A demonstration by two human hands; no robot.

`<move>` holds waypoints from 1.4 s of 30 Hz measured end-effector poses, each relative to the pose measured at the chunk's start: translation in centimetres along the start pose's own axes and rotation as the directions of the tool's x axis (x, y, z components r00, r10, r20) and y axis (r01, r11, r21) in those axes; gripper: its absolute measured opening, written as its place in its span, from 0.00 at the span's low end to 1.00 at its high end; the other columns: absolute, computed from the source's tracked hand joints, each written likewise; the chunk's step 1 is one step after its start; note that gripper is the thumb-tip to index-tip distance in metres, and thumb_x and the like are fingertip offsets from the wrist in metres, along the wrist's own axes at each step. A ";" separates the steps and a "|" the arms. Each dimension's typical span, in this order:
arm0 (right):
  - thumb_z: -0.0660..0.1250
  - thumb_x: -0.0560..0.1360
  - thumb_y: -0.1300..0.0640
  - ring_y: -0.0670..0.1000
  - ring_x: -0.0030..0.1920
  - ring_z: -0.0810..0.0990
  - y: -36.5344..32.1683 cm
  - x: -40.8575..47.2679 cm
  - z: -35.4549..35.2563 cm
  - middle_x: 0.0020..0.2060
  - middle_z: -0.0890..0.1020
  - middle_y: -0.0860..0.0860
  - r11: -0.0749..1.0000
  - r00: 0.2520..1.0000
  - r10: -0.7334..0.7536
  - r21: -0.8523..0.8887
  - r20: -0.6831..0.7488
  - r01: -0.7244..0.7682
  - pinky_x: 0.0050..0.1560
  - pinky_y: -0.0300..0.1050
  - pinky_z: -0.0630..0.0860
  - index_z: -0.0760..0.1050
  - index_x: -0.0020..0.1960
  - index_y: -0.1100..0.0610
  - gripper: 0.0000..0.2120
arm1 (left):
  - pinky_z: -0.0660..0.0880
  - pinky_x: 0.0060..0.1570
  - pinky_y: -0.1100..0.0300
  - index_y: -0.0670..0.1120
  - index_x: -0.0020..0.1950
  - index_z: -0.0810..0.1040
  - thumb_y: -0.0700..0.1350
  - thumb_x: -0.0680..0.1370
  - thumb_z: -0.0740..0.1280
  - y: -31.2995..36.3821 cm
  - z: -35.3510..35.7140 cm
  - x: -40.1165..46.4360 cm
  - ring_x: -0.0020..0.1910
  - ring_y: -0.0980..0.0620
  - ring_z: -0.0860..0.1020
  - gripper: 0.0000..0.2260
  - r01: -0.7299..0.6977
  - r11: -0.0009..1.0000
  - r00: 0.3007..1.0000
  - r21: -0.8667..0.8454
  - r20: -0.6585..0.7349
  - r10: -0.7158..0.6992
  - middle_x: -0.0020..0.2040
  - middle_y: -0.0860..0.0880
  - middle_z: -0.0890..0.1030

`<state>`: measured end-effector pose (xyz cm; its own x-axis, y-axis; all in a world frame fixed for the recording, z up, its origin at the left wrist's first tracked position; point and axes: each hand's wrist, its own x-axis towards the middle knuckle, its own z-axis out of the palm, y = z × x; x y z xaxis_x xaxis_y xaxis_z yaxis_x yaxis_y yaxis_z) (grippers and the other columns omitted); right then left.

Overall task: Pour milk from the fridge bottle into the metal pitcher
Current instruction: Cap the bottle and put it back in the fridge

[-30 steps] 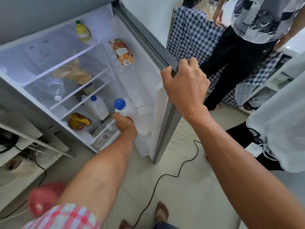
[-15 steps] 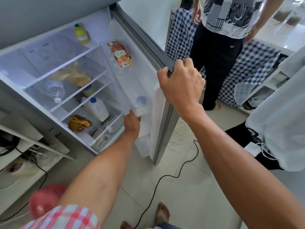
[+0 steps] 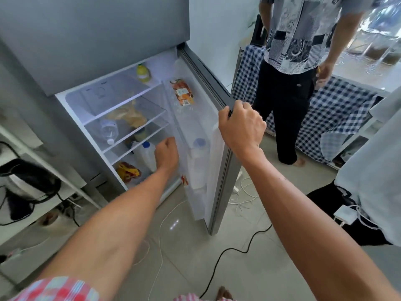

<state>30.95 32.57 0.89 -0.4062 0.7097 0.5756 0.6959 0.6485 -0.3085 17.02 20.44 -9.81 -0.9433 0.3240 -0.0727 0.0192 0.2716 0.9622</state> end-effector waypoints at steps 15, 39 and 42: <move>0.50 0.86 0.45 0.51 0.43 0.73 -11.7 -4.6 1.5 0.38 0.75 0.48 0.879 0.959 -0.174 0.475 0.222 0.050 0.44 0.49 0.68 0.66 0.40 0.51 0.19 | 0.69 0.37 0.57 0.43 0.45 0.77 0.43 0.84 0.57 2.5 -9.6 2.5 0.37 0.52 0.72 0.13 -0.099 0.992 0.995 -0.079 -0.011 0.099 0.40 0.48 0.76; 0.56 0.86 0.55 0.60 0.81 0.58 -16.4 3.5 16.9 0.78 0.65 0.62 0.557 0.648 -0.752 0.641 0.120 0.528 0.81 0.53 0.55 0.63 0.79 0.68 0.25 | 0.74 0.61 0.50 0.49 0.55 0.81 0.52 0.85 0.55 4.8 -16.9 4.6 0.53 0.55 0.78 0.15 -0.218 0.904 0.627 0.367 -0.658 0.418 0.49 0.52 0.82; 0.54 0.87 0.55 0.59 0.82 0.53 -17.1 4.1 17.7 0.81 0.60 0.61 0.546 0.602 -0.786 0.618 0.142 0.566 0.81 0.53 0.52 0.58 0.81 0.67 0.26 | 0.63 0.75 0.52 0.42 0.70 0.78 0.49 0.85 0.59 4.4 -15.8 4.4 0.74 0.48 0.70 0.18 -0.187 0.741 0.584 0.645 -0.533 0.612 0.73 0.45 0.75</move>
<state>6.90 29.24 -4.85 -0.8755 -0.0432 0.4812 -0.2161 0.9259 -0.3099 7.72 8.73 -1.78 -0.7163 -0.1276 0.6861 0.4043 0.7255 0.5570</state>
